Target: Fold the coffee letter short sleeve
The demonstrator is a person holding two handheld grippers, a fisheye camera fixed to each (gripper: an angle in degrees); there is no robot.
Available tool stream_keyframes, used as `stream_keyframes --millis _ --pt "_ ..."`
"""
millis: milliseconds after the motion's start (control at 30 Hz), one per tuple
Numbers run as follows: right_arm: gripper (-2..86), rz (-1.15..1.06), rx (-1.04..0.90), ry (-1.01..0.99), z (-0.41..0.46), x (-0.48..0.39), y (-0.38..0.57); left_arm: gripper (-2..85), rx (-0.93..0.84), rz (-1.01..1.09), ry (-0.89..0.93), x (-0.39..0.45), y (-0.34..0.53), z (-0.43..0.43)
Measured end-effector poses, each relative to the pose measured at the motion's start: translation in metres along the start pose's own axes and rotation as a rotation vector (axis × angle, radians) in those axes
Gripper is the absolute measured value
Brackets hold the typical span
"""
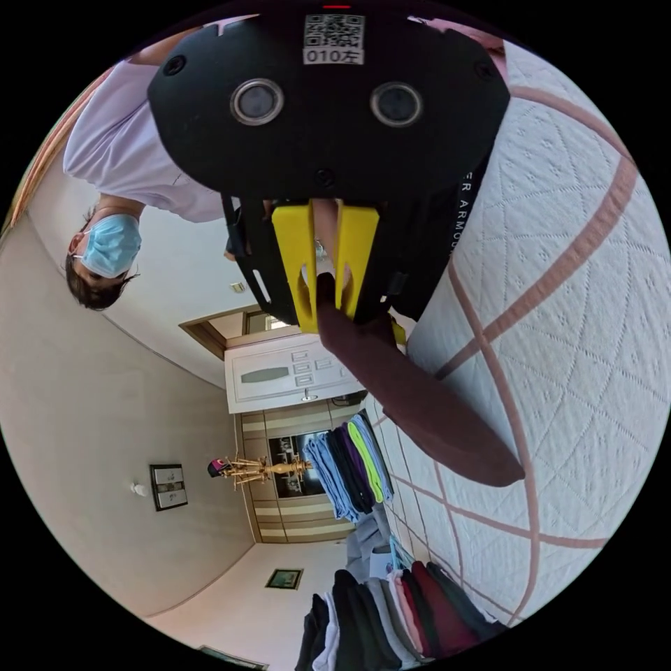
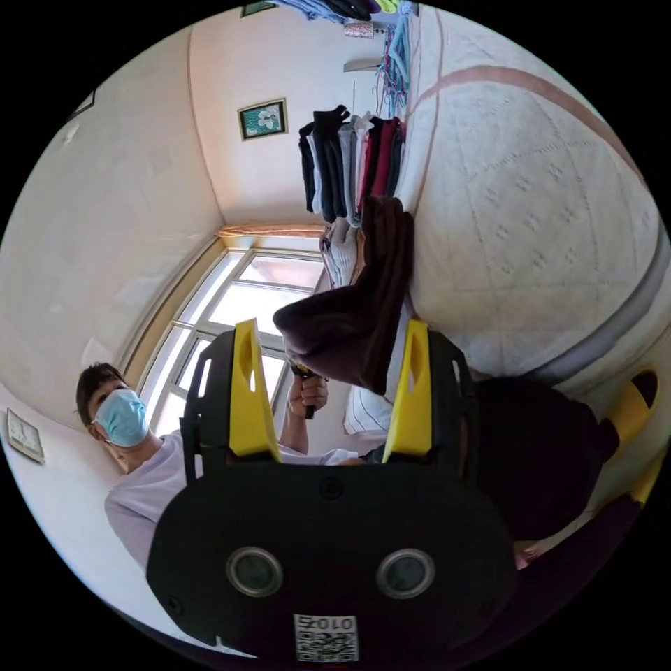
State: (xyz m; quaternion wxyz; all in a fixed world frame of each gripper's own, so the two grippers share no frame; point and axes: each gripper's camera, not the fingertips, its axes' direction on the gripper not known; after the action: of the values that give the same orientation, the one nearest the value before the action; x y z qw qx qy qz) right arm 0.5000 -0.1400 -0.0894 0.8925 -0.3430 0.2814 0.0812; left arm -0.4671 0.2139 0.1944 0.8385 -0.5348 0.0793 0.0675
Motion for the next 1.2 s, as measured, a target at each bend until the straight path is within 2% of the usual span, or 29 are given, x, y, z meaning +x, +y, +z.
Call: stream_keyframes --millis 100,233,333,467,600,767,900,1067,1200 --pt "20.9 0.024 -0.093 0.061 0.007 -0.007 -0.028 7.6 -0.035 0.006 -0.050 -0.008 0.008 0.001" --pt "7.9 0.059 -0.172 0.272 0.009 -0.023 -0.048 9.3 -0.096 0.034 -0.150 -0.020 0.019 -0.003" --pt "7.4 0.067 -0.181 0.294 0.004 -0.030 -0.052 12.1 -0.149 0.026 -0.228 -0.035 0.027 -0.011" --pt "9.2 0.058 -0.202 0.324 0.004 -0.043 -0.064 13.0 -0.138 -0.028 -0.215 -0.058 0.036 -0.025" --pt "9.9 0.042 -0.235 0.368 0.010 -0.054 -0.079 10.8 -0.110 -0.023 -0.274 -0.063 0.040 -0.044" --pt "6.2 0.021 -0.276 0.394 0.016 -0.080 -0.100 7.6 -0.085 -0.005 -0.295 -0.065 0.037 -0.057" --pt "5.8 -0.034 -0.315 0.454 0.019 -0.120 -0.109 6.7 -0.125 0.085 -0.389 -0.046 0.035 -0.076" --pt "5.5 -0.170 -0.322 0.454 0.035 -0.201 -0.131 6.5 -0.061 0.186 -0.284 -0.022 0.022 -0.125" --pt "5.5 -0.290 -0.320 0.418 0.057 -0.268 -0.154 6.8 0.020 0.341 -0.238 0.033 0.011 -0.184"
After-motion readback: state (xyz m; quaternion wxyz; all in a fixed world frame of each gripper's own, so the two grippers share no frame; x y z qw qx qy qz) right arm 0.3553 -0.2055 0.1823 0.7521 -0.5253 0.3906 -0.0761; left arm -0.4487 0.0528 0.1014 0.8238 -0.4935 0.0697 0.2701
